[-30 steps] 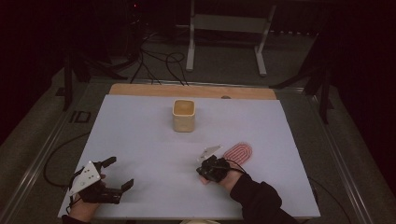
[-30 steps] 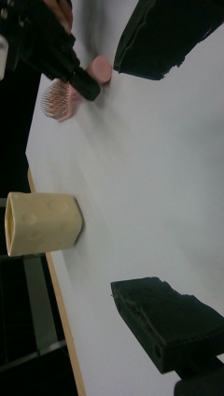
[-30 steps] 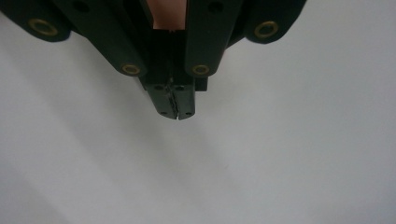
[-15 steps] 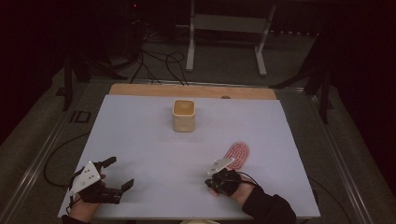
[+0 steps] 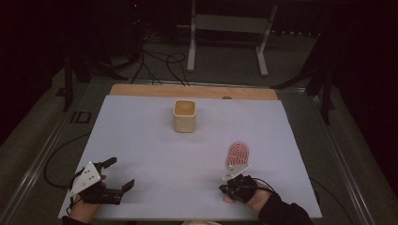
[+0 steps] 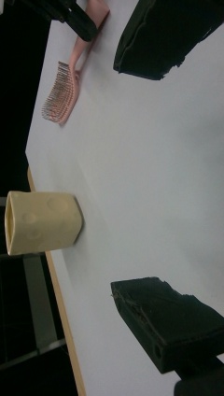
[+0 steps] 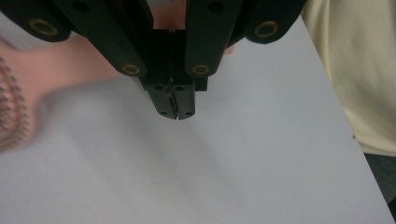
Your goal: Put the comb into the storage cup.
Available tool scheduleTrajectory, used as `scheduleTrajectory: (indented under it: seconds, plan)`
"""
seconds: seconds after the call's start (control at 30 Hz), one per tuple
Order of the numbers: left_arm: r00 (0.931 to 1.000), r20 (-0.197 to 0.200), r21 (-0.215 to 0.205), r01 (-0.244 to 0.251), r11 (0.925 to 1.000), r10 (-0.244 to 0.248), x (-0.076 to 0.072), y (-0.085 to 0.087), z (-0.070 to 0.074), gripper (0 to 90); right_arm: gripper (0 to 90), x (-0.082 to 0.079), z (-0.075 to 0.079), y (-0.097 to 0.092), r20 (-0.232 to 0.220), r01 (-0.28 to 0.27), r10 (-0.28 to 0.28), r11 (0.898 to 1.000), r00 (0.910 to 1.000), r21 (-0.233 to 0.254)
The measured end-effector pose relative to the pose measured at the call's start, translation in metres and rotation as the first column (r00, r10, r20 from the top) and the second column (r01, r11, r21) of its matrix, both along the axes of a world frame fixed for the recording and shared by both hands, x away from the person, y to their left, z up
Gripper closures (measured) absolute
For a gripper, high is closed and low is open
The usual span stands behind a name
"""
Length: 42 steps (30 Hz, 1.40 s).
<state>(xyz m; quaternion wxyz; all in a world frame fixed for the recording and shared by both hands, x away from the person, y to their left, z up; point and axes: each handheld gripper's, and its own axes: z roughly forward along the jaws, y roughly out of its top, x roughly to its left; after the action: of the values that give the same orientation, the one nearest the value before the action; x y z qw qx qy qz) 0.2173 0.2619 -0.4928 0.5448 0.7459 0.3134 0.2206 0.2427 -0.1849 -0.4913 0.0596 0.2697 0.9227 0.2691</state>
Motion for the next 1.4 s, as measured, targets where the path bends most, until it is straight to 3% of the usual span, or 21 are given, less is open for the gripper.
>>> scheduleTrajectory:
  seconds: [0.27,0.7,1.03,1.4]
  plan:
    - [1.0000,0.001,0.001,0.000,1.0000,0.000,0.000,0.000,0.000,0.1,90.0,-0.004,0.002,-0.026,-0.012,0.050,-0.050,0.999,0.9987,-0.016]
    - [1.0000,-0.003,0.000,-0.002,1.0000,0.002,0.001,-0.001,0.000,0.1,90.0,-0.001,0.006,-0.066,0.013,0.143,-0.143,0.988,0.9897,-0.052]
    - [1.0000,-0.003,0.001,-0.002,1.0000,0.002,0.001,0.000,0.000,0.1,90.0,0.003,0.006,-0.080,0.024,0.172,-0.171,0.980,0.9850,-0.095]
    - [1.0000,-0.004,0.001,-0.002,1.0000,0.002,0.001,-0.001,-0.001,0.1,90.0,0.011,0.006,-0.097,0.033,0.209,-0.207,0.972,0.9778,-0.108]
